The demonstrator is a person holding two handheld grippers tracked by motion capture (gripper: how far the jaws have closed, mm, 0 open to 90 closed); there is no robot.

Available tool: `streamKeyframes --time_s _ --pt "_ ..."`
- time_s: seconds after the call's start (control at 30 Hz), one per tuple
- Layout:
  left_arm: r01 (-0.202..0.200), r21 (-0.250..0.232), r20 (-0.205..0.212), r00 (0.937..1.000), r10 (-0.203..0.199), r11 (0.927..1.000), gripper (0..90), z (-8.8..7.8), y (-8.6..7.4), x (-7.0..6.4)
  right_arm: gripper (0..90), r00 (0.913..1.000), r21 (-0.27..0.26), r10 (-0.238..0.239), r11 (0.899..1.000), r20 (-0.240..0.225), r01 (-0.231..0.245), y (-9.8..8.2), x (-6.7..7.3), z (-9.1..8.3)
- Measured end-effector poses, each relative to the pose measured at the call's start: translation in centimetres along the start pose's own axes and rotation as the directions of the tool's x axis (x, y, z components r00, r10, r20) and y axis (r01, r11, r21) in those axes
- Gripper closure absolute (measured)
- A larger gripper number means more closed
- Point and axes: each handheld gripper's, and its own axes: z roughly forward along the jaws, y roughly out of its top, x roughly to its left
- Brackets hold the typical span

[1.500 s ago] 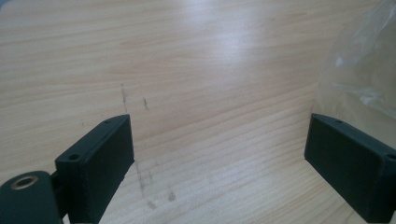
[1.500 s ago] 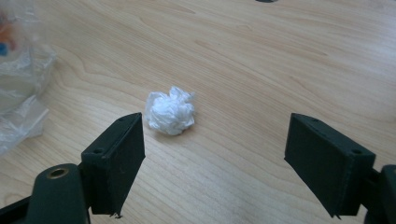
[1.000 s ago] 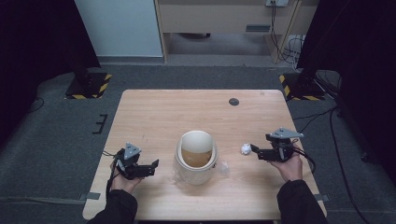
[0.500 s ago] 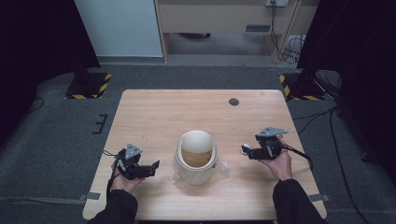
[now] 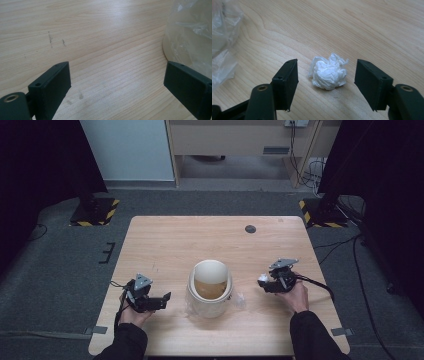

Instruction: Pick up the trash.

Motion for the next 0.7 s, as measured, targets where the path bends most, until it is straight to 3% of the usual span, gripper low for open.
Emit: streamKeyframes --time_s 0.4,0.7 --pt "0.000 0.001 0.005 1.0000 0.000 1.0000 6.7 0.1 0.0 -0.1 51.7 0.9997 0.081 -0.023 0.996 -0.012 0.024 0.0 0.1 1.5" --pt "-0.001 0.001 0.006 1.0000 0.001 1.0000 6.7 0.1 0.1 -0.1 65.1 0.9998 0.085 -0.011 0.996 -0.018 0.013 0.2 0.0 1.5"
